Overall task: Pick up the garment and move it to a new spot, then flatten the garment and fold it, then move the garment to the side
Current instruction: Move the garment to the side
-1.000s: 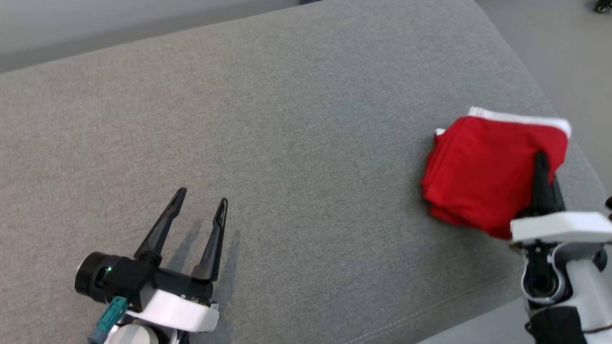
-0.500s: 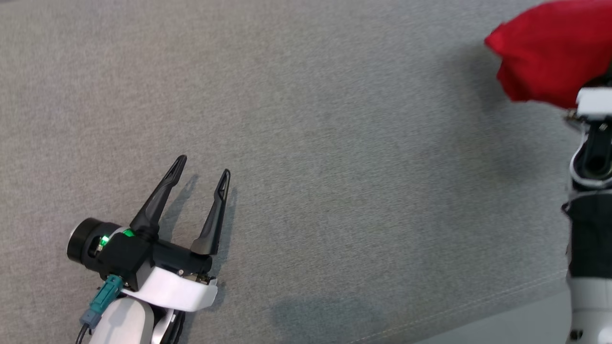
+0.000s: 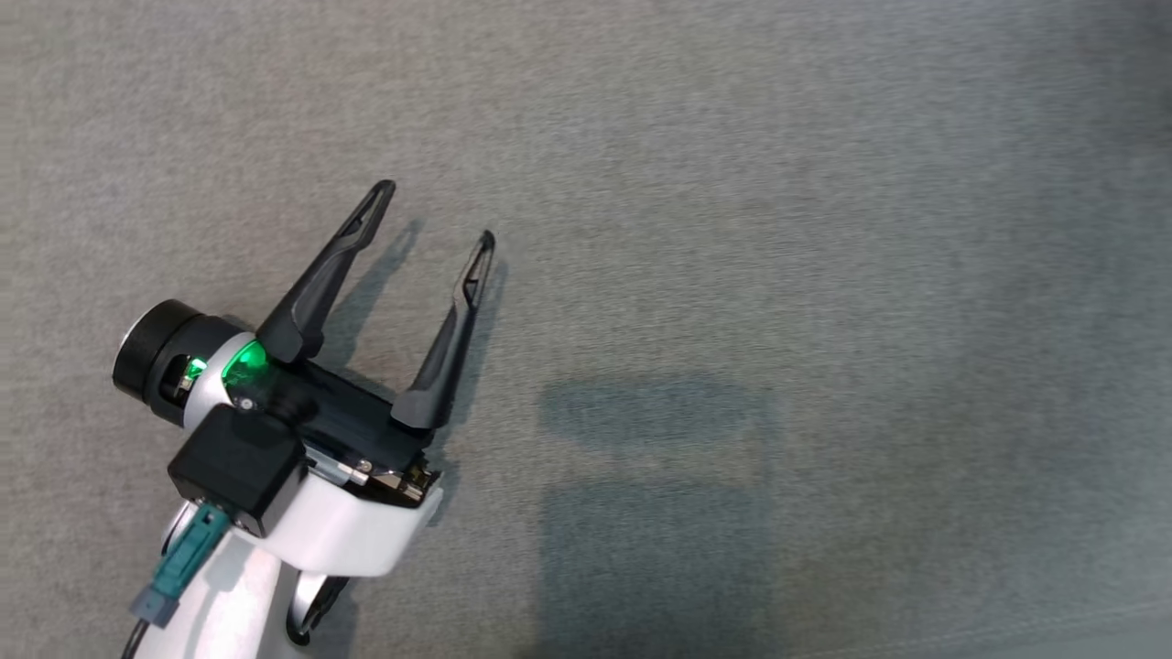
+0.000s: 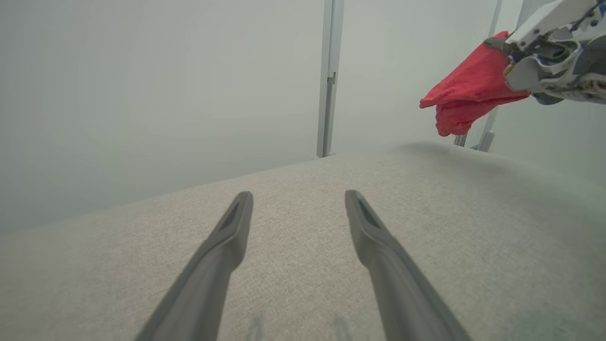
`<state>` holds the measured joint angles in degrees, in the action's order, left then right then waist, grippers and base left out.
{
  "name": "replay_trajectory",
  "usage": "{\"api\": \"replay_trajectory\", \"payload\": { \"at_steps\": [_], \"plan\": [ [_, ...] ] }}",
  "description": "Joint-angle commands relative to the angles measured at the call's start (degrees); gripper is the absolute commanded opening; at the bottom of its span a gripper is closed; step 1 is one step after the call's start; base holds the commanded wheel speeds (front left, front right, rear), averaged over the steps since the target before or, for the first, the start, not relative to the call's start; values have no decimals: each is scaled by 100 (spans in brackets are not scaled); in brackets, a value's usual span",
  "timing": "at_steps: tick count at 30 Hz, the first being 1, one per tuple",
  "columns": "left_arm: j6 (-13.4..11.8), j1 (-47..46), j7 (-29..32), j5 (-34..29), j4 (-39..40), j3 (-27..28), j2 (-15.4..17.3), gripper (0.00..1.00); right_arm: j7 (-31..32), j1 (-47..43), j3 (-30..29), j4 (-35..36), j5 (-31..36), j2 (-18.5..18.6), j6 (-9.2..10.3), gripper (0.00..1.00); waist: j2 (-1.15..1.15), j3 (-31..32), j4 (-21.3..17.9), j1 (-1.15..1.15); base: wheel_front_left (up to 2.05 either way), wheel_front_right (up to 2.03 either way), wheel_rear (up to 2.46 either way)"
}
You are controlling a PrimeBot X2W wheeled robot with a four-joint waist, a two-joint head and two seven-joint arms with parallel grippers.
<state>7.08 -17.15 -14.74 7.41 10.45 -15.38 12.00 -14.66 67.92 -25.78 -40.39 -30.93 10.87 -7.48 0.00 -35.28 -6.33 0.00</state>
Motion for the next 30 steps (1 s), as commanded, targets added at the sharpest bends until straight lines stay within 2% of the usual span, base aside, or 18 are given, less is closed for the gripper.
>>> {"api": "replay_trajectory", "payload": {
  "at_steps": [1,5,9,19,26,30],
  "plan": [
    [41,-113,-26,-73,242,111,95,100,-34,236,-88,112,113,104,-1,0,0,-269,299,0,0,0,0],
    [41,-100,-26,-141,503,5,134,100,-34,561,-433,226,386,215,-1,0,0,-480,477,0,0,0,0],
    [23,-97,-26,-194,635,-34,132,100,-34,450,-617,226,550,222,-1,0,0,-643,506,0,0,0,0],
    [25,-196,-26,-177,589,-94,210,100,-34,-466,-1539,-64,1024,84,-1,0,0,-706,205,0,0,0,0],
    [28,-246,-26,-135,519,-186,267,100,-34,-684,-1761,-145,1228,-9,-1,0,0,-605,36,0,0,0,0],
    [29,-268,-26,-102,472,-238,302,100,-34,-719,-1980,-463,1521,-26,-1,0,0,-544,4,0,0,0,0]
  ]
}}
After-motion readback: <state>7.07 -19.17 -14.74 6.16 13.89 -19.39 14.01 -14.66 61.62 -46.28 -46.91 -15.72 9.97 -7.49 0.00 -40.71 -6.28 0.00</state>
